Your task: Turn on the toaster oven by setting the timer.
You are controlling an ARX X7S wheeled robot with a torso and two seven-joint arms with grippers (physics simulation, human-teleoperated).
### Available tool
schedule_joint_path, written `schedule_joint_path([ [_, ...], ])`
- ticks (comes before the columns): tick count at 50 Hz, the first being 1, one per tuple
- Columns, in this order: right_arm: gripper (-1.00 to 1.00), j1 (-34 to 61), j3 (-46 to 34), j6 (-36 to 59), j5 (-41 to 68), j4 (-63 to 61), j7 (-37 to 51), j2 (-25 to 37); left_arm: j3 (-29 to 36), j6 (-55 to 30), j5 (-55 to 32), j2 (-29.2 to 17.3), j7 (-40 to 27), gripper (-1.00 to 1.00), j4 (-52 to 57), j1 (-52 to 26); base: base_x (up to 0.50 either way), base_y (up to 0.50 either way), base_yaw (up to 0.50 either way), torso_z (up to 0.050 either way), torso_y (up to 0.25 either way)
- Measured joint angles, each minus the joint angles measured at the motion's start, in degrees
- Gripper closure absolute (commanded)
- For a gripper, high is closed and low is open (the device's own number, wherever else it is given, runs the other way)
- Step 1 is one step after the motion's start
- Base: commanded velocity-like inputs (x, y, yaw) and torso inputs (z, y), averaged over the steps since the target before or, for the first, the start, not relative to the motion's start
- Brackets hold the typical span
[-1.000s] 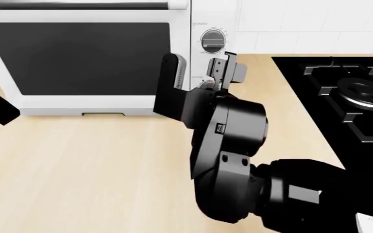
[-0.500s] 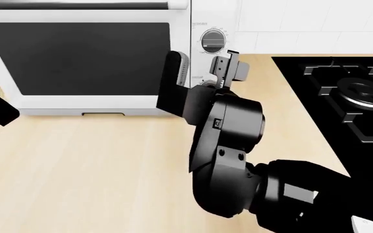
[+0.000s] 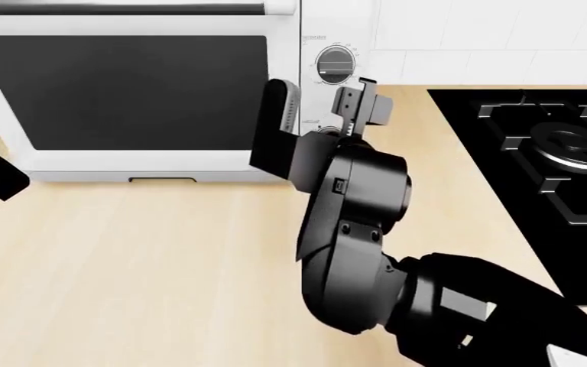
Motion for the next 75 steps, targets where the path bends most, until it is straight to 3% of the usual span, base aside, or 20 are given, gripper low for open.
schedule_joint_path([
  [24, -1.00, -0.74, 2.36, -1.23, 1.20, 1.27, 2.83, -0.85, 0.52, 0.82, -0.14, -0.34, -0.20, -1.00, -0.26, 0.41, 0.00, 0.00, 0.00, 0.000, 0.000],
  [25, 1.00, -0.77, 2.38, -1.23, 1.21, 1.27, 2.89, -0.86, 0.55, 0.85, -0.16, -0.36, -0.22, -1.00, -0.27, 0.43, 0.00, 0.00, 0.00, 0.000, 0.000],
  [64, 1.00, -1.00, 5.41, -0.23, 3.58, 0.46, 7.21, -1.30, 1.34, 2.09, -0.47, -0.80, -0.32, -1.00, -0.48, 1.48, 0.00, 0.00, 0.00, 0.000, 0.000],
  [75, 1.00, -0.23, 7.11, 4.90, 11.78, -1.73, 12.73, -1.12, 1.63, 2.43, -0.53, -0.92, -0.29, -1.00, -0.54, 1.75, 0.01, 0.01, 0.01, 0.000, 0.000],
])
